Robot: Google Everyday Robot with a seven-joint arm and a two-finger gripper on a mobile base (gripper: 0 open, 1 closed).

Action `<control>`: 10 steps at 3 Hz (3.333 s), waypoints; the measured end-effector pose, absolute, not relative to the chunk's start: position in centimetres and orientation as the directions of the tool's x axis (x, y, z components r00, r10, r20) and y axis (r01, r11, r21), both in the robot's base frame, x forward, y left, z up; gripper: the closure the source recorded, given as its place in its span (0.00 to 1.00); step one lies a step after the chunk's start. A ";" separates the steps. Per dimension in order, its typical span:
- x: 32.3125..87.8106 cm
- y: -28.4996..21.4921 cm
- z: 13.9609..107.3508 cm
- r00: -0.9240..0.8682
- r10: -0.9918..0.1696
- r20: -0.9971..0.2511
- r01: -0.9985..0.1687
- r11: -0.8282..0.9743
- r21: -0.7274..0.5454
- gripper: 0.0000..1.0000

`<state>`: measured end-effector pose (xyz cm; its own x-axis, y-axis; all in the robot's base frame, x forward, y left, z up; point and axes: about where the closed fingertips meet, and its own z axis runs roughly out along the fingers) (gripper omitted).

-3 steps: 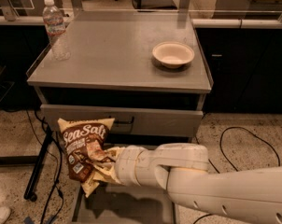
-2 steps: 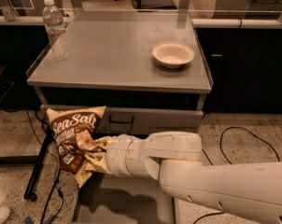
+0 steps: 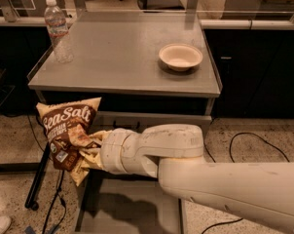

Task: Pick brown chip bag from bottom drawer and place on counter

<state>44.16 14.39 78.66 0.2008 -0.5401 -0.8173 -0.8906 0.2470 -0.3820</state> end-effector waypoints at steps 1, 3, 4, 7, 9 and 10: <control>44.6 14.3 79.3 0.199 -0.534 -0.822 -0.886 0.260 -0.384 1.00; 49.8 15.8 84.7 0.285 -0.521 -0.804 -0.845 0.260 -0.468 1.00; 49.8 15.8 84.7 0.285 -0.521 -0.805 -0.845 0.260 -0.467 1.00; 57.1 11.6 90.2 0.270 -0.539 -0.798 -0.818 0.309 -0.486 1.00; 61.6 7.9 95.6 0.280 -0.546 -0.790 -0.767 0.368 -0.526 1.00; 61.7 7.7 96.0 0.299 -0.557 -0.775 -0.756 0.357 -0.549 1.00</control>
Offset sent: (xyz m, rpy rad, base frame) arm 0.0705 0.0029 0.0895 0.0460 -0.1163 -0.0203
